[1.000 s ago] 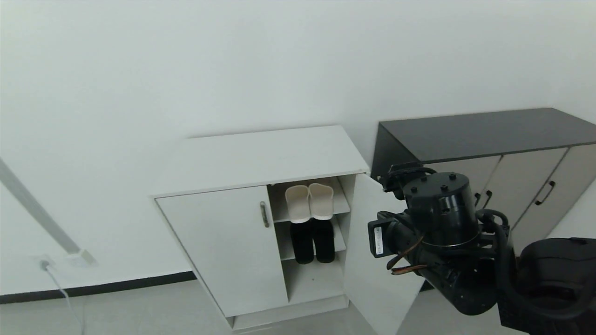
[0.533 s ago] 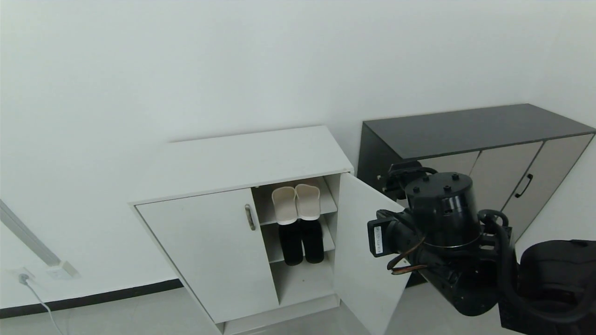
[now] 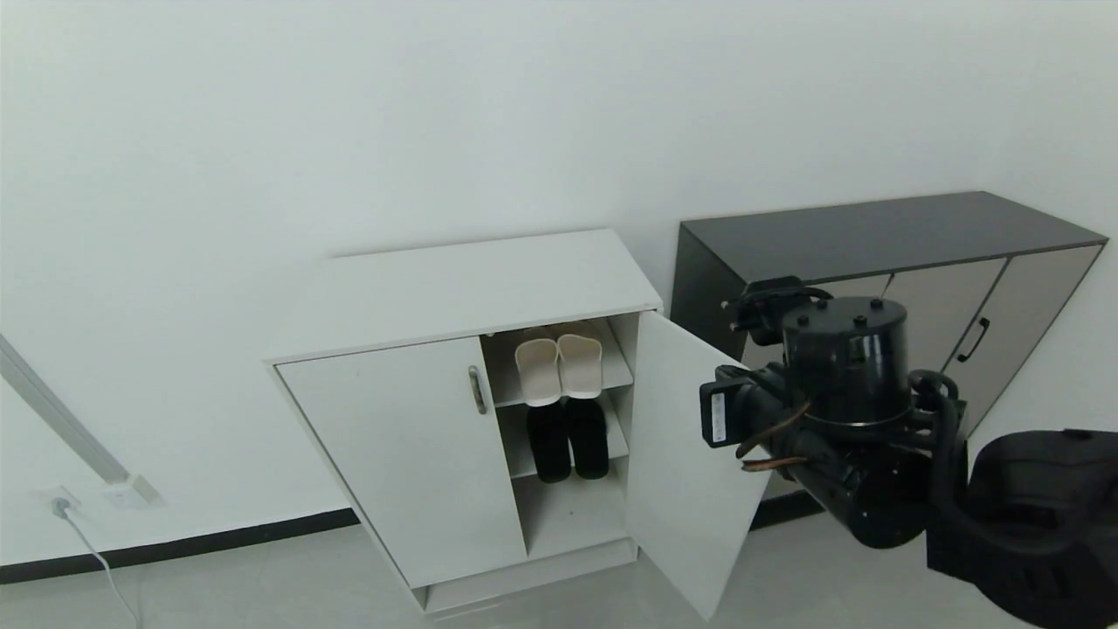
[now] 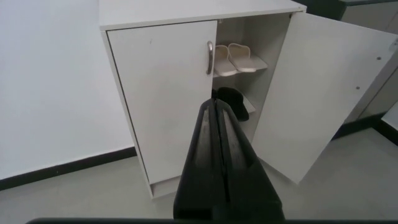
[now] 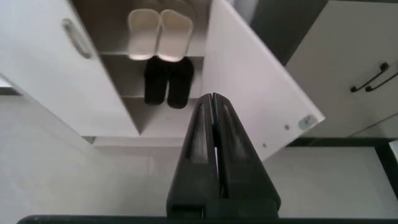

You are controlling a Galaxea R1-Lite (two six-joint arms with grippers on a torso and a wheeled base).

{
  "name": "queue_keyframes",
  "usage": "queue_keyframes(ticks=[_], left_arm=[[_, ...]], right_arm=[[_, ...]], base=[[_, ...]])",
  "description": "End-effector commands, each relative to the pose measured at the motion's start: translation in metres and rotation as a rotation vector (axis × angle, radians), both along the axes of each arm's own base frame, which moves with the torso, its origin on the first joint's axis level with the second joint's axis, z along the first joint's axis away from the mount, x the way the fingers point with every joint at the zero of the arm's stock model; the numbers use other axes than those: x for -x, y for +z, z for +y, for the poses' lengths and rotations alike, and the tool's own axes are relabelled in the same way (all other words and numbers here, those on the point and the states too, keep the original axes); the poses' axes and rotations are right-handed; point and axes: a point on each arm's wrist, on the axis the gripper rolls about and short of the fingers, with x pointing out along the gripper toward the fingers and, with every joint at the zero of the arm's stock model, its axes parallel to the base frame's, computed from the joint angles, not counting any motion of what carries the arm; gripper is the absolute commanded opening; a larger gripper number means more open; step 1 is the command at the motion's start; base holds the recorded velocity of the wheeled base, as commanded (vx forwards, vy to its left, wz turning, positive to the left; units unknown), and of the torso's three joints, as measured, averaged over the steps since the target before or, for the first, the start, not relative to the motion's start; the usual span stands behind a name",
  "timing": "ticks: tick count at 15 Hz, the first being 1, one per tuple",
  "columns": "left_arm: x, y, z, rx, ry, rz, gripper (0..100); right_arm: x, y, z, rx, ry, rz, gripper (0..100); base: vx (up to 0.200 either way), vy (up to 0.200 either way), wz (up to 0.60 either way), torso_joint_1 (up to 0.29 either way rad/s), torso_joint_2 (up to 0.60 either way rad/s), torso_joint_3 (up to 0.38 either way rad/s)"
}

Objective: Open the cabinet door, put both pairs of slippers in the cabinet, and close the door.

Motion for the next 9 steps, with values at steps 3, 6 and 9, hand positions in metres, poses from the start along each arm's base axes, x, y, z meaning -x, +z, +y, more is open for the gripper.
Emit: queue_keyframes(ticks=[3, 6, 9], left_arm=[[0.000, 0.000, 0.000, 0.000, 0.000, 0.001, 0], [0.000, 0.000, 0.000, 0.000, 0.000, 0.001, 0], [0.000, 0.000, 0.000, 0.002, 0.000, 0.002, 0]], right_arm=[[-0.077, -0.003, -0.030, -0.017, -0.125, 0.020, 0], [-0.117, -0.013, -0.046, -0.031, -0.167, 0.031, 0], [-0.151, -0.029, -0.049, -0.023, -0.190, 0.064, 0]], base=[[0.000, 0.000, 0.00, 0.000, 0.00, 0.000], [0.000, 0.000, 0.00, 0.000, 0.00, 0.000], [0.000, 0.000, 0.00, 0.000, 0.00, 0.000]])
